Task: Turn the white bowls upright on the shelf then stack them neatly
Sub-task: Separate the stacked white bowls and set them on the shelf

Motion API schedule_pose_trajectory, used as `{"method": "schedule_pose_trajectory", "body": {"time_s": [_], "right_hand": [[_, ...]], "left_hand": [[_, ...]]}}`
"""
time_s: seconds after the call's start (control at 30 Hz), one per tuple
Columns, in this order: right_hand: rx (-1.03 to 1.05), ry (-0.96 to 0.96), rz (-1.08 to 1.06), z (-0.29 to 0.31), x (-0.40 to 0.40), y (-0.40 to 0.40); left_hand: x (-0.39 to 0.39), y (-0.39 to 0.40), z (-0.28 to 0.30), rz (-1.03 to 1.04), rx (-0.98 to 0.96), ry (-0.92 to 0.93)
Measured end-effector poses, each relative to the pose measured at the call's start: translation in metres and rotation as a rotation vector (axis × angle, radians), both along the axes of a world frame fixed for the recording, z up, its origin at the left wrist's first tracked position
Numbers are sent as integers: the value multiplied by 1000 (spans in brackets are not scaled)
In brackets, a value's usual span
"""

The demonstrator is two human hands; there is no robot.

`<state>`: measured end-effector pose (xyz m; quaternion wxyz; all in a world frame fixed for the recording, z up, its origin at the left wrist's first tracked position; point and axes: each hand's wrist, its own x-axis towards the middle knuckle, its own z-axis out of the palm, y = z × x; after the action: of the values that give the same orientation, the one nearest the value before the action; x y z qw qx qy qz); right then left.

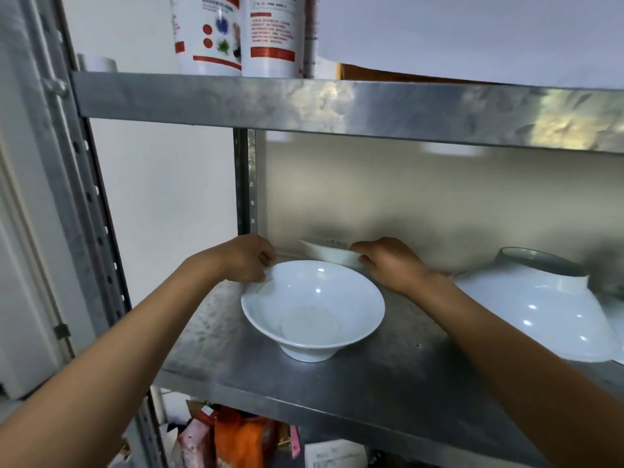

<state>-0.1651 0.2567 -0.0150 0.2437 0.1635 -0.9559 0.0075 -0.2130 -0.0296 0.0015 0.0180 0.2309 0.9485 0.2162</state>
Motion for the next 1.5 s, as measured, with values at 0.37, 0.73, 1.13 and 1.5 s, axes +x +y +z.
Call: {"method": "schedule_pose_trajectory", "body": {"time_s": [0.37, 0.73, 1.13, 1.5], "right_hand": [[-156, -33, -130, -22, 10, 2], [-71, -136, -235, -6, 39, 13], [27, -127, -222, -14, 39, -12], [-138, -127, -29, -17, 20, -47]], "left_hand": [[26, 53, 5, -107, 47, 390], [50, 93, 9, -152, 18, 412], [50, 43, -10, -83, -100, 313], [31, -10, -27, 39, -50, 264]]}}
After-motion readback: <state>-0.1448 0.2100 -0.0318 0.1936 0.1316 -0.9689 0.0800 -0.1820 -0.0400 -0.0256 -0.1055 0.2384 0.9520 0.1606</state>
